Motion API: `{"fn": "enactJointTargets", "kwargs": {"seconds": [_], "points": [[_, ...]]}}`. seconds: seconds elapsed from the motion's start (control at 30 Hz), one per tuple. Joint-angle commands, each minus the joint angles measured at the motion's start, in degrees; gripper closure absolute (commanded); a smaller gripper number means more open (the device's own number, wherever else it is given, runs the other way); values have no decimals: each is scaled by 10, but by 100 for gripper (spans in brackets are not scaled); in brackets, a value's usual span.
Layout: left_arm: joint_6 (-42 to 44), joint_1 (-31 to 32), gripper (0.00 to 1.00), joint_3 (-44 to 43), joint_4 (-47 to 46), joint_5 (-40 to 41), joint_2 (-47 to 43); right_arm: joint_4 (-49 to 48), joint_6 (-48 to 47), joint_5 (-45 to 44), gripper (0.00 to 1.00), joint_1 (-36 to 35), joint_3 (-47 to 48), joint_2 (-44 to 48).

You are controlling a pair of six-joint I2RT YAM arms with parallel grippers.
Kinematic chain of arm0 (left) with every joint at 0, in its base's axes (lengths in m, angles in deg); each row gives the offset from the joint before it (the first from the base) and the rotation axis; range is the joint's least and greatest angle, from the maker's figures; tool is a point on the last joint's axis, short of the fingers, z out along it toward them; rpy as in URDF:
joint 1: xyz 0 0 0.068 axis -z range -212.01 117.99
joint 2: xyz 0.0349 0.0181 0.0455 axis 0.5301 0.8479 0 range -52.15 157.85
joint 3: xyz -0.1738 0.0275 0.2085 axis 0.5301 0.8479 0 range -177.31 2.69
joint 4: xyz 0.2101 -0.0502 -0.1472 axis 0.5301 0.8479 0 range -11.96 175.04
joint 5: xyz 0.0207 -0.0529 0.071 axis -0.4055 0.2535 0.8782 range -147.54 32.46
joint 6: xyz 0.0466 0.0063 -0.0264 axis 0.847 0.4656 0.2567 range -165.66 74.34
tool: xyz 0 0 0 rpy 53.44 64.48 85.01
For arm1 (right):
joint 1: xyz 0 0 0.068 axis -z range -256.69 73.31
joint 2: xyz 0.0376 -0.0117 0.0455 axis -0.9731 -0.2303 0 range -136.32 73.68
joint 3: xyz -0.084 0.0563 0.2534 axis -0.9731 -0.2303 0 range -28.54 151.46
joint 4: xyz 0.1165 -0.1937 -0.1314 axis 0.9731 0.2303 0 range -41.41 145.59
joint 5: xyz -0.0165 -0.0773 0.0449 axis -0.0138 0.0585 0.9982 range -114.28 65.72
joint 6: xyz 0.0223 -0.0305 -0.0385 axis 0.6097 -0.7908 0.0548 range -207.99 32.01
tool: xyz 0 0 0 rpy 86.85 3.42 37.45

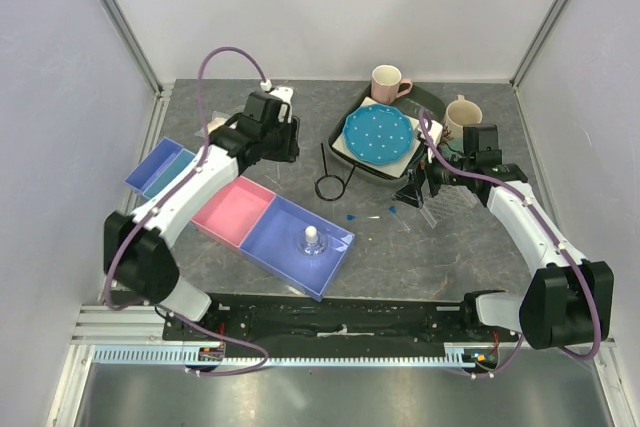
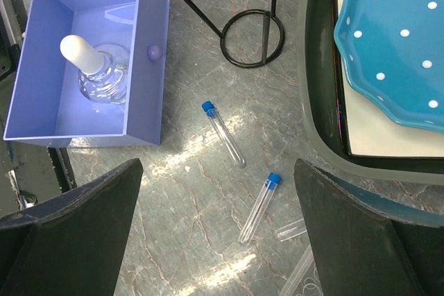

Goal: Organize the chemistry lab equipment

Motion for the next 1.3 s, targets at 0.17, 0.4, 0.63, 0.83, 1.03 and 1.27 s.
{"fn": "enactJointTargets", "kwargs": {"seconds": [0.17, 0.4, 0.63, 0.83, 1.03, 1.27], "points": [[1, 2, 75, 107, 44, -67, -199, 5, -22, -1, 2, 1, 2, -7], [-25, 3, 75, 179, 60, -111, -283, 7, -26, -3, 2, 2, 3, -14], [-56, 6, 75, 263, -5, -129, -274, 11, -31, -4, 2, 2, 3, -22], [-72, 8, 75, 303, -76, -84, -224, 13, -34, -5, 2, 1, 3, -29], [-87, 15, 75, 326, -128, -31, -191, 14, -39, -7, 2, 2, 3, -38], [-90, 32, 71, 325, -146, -7, -141, 22, -47, -11, 2, 2, 6, -52]]}}
